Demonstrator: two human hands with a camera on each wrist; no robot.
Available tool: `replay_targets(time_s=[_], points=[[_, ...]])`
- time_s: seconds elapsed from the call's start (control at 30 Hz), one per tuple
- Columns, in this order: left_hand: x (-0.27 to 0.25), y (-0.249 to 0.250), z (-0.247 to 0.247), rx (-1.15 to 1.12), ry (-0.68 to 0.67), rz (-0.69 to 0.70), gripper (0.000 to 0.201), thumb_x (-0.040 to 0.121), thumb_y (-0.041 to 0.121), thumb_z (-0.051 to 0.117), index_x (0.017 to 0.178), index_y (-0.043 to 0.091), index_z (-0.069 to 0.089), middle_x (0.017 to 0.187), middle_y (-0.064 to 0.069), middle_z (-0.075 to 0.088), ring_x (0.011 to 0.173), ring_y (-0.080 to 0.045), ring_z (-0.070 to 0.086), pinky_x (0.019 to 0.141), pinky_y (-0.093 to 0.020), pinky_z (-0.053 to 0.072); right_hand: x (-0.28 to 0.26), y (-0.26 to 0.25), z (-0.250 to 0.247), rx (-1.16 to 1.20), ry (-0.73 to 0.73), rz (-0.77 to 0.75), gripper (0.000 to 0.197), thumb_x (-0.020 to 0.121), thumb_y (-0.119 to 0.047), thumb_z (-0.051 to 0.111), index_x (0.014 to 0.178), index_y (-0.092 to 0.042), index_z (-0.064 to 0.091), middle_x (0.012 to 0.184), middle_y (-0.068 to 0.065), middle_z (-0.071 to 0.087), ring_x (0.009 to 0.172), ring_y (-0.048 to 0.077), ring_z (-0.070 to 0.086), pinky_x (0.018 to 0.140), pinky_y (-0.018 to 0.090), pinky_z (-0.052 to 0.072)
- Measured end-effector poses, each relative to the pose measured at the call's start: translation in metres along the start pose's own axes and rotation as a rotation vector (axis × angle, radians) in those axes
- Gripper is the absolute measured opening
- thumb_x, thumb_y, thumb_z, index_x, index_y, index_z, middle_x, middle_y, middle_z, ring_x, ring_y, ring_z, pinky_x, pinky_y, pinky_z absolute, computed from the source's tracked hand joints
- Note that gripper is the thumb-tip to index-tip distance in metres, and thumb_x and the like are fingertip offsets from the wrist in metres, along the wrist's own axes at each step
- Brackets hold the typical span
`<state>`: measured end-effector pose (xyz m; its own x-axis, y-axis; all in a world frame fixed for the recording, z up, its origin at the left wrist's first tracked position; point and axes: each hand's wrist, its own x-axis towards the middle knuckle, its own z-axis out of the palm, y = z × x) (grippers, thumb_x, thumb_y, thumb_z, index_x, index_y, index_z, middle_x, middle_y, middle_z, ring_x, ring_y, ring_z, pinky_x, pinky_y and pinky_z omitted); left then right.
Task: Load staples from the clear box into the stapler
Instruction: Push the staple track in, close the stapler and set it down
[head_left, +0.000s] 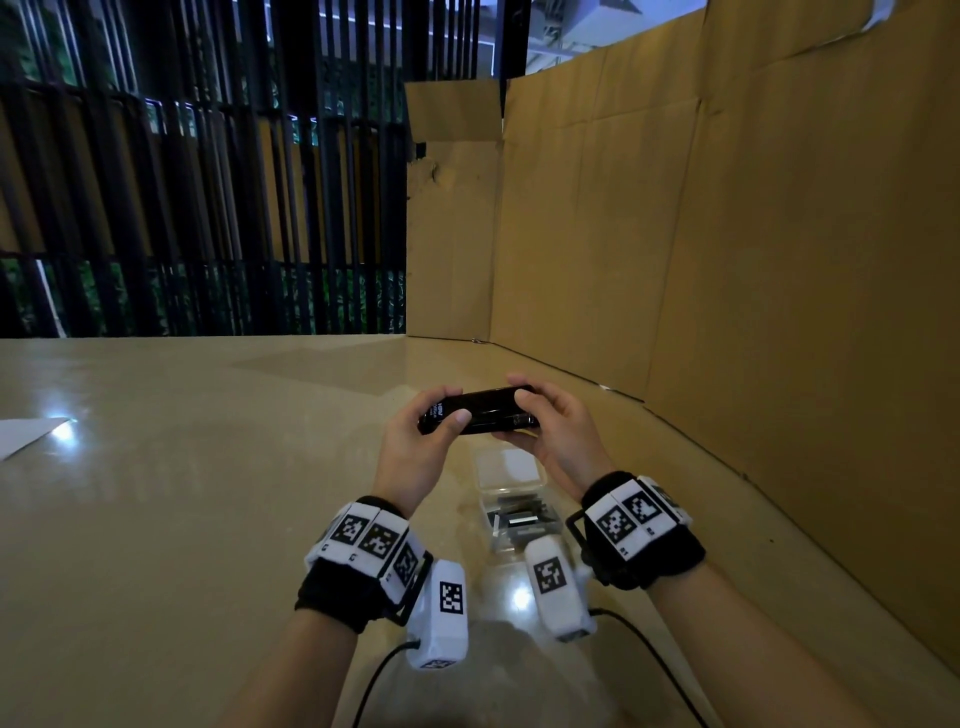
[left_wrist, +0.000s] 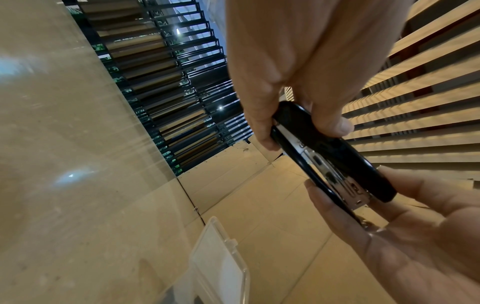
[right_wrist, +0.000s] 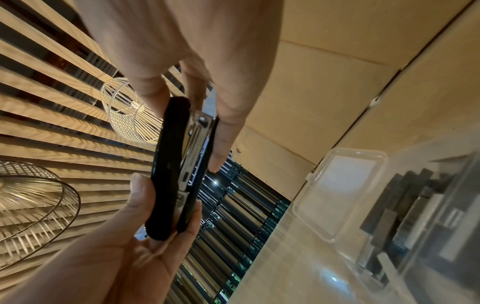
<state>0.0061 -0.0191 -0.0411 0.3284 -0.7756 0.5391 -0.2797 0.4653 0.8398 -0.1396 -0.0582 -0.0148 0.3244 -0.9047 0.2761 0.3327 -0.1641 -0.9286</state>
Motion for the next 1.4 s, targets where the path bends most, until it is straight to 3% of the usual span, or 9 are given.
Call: replay_targets(time_s=[0.13, 0.23, 0.37, 0.57, 0.7, 0.83, 1.03, 1.23, 1.4], points=[[0.0, 0.0, 0.001, 0.008, 0.0, -0.009, 0.023, 0.086, 0.011, 0.06, 0.108, 0.014, 0.062, 0.1, -0.004, 0.061, 0.097, -0.017, 0.055, 0.079, -0.014, 0.043, 0.001, 0.0, -0.001, 0.01, -0.002, 0.013, 0.02, 0.091, -0.006, 0.045, 0.09, -0.016, 0.062, 0.099, 0.007, 0.055, 0.103, 0.026, 0.055, 0.078, 0.034, 0.056], [0.001, -0.001, 0.001, 0.043, 0.0, -0.015, 0.026, 0.086, 0.012, 0.061, 0.112, 0.011, 0.063, 0.1, -0.002, 0.06, 0.096, -0.015, 0.055, 0.075, -0.004, 0.041, 0.001, 0.001, -0.001, 0.032, 0.002, 0.042, 0.021, 0.091, -0.005, 0.044, 0.09, -0.014, 0.063, 0.102, 0.01, 0.055, 0.103, 0.029, 0.055, 0.08, 0.037, 0.055], [0.001, 0.0, -0.001, 0.112, -0.032, -0.016, 0.029, 0.086, 0.014, 0.06, 0.114, 0.01, 0.062, 0.101, 0.0, 0.059, 0.097, -0.014, 0.053, 0.076, -0.007, 0.04, 0.002, 0.004, -0.002, 0.08, 0.018, 0.092, 0.02, 0.091, -0.005, 0.045, 0.091, -0.011, 0.063, 0.104, 0.015, 0.055, 0.102, 0.032, 0.055, 0.08, 0.04, 0.055], [0.0, 0.004, -0.006, 0.217, -0.099, -0.007, 0.032, 0.083, 0.017, 0.064, 0.115, 0.014, 0.061, 0.112, -0.007, 0.061, 0.106, -0.021, 0.055, 0.094, -0.032, 0.045, 0.001, 0.003, -0.004, 0.111, 0.02, 0.133, 0.019, 0.091, -0.004, 0.044, 0.094, -0.007, 0.062, 0.096, 0.012, 0.057, 0.096, 0.031, 0.057, 0.067, 0.033, 0.058], [-0.001, 0.01, -0.007, 0.633, -0.23, 0.08, 0.055, 0.071, 0.025, 0.075, 0.123, 0.027, 0.056, 0.118, -0.003, 0.059, 0.11, -0.023, 0.052, 0.098, -0.037, 0.042, -0.001, 0.004, -0.002, 0.073, 0.014, 0.168, 0.018, 0.09, -0.003, 0.045, 0.092, -0.005, 0.063, 0.095, 0.013, 0.058, 0.089, 0.025, 0.058, 0.07, 0.036, 0.057], [-0.001, 0.017, -0.003, 1.054, -0.379, 0.123, 0.063, 0.079, 0.024, 0.063, 0.137, 0.031, 0.039, 0.124, 0.0, 0.057, 0.114, -0.025, 0.053, 0.094, -0.039, 0.042, -0.004, 0.012, 0.012, 0.038, 0.023, 0.213, 0.02, 0.088, -0.001, 0.048, 0.103, 0.001, 0.06, 0.095, 0.016, 0.059, 0.088, 0.026, 0.059, 0.079, 0.04, 0.053], [-0.007, 0.02, -0.013, 1.11, -0.51, 0.042, 0.059, 0.079, 0.019, 0.057, 0.135, 0.025, 0.039, 0.123, -0.003, 0.059, 0.111, -0.027, 0.057, 0.092, -0.043, 0.046, -0.009, 0.021, 0.026, 0.014, 0.052, 0.284, 0.025, 0.089, -0.004, 0.048, 0.112, -0.001, 0.058, 0.11, 0.02, 0.053, 0.102, 0.033, 0.054, 0.073, 0.037, 0.053], [-0.013, 0.022, -0.033, 0.956, -0.516, -0.095, 0.043, 0.079, 0.025, 0.066, 0.119, 0.02, 0.053, 0.113, -0.005, 0.066, 0.105, -0.025, 0.06, 0.091, -0.037, 0.048, -0.018, 0.024, 0.021, 0.059, -0.012, 0.315, 0.019, 0.088, -0.009, 0.051, 0.102, 0.001, 0.058, 0.094, 0.014, 0.057, 0.094, 0.028, 0.058, 0.077, 0.037, 0.053], [-0.02, 0.024, -0.029, 0.906, -0.61, -0.164, 0.046, 0.078, 0.021, 0.069, 0.121, 0.013, 0.055, 0.116, -0.009, 0.065, 0.106, -0.025, 0.06, 0.09, -0.032, 0.047, -0.027, 0.021, 0.006, -0.011, -0.064, 0.379, 0.013, 0.088, -0.012, 0.051, 0.089, -0.002, 0.058, 0.088, 0.012, 0.056, 0.088, 0.027, 0.059, 0.078, 0.039, 0.053]])
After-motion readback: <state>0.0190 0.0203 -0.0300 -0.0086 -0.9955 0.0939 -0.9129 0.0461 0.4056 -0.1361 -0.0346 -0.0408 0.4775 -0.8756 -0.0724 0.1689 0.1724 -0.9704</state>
